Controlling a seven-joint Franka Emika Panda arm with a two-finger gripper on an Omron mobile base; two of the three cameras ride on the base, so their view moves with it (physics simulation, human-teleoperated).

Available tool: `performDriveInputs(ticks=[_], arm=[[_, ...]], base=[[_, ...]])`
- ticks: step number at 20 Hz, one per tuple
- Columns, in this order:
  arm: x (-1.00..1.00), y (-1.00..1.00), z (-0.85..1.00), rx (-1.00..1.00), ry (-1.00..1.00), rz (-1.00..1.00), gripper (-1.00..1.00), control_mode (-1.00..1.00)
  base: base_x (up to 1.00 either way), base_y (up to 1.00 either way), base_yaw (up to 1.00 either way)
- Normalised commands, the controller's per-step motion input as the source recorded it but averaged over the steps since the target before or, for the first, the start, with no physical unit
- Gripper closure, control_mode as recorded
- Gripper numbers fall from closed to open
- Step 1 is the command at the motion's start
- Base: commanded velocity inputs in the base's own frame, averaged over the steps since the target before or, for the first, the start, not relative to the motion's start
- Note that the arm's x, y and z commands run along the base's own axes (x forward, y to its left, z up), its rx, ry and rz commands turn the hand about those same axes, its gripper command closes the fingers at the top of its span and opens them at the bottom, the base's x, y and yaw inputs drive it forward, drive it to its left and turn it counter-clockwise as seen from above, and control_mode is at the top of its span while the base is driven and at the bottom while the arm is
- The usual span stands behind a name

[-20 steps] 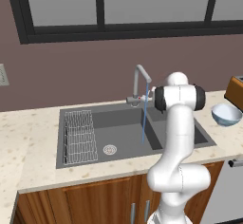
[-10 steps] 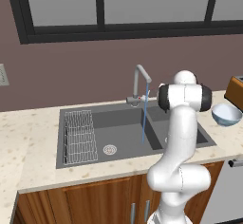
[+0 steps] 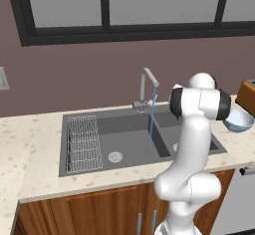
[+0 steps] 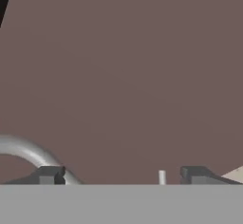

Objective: Rinse each bowl for a few seconds and place them down in the sink or on the counter.

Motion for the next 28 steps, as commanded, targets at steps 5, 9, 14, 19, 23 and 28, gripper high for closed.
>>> performDriveInputs(ticks=[5,9,14,19,23,28], arm=[[-0.22,-0.20,0.35,0.06,0.08,-0.08,-1.00,-1.00],[-0.21,-0.20,0.33,0.07,0.09,-0.08,-1.00,-1.00],[-0.23,-0.23,0.24,0.08,0.12,-0.07,-1.00,-1.00],[-0.21,-0.20,0.18,0.07,0.14,-0.07,-1.00,-1.00],[-0.17,-0.16,0.15,0.07,0.15,-0.08,-1.00,-1.00],[-0.12,-0.10,0.12,0.07,0.16,-0.10,-1.00,-1.00]], base=[[0.00,0.00,0.00],[0.00,0.00,0.00],[0.00,0.00,0.00],[0.00,0.00,0.00],[0.00,0.00,0.00],[0.00,0.00,0.00]])
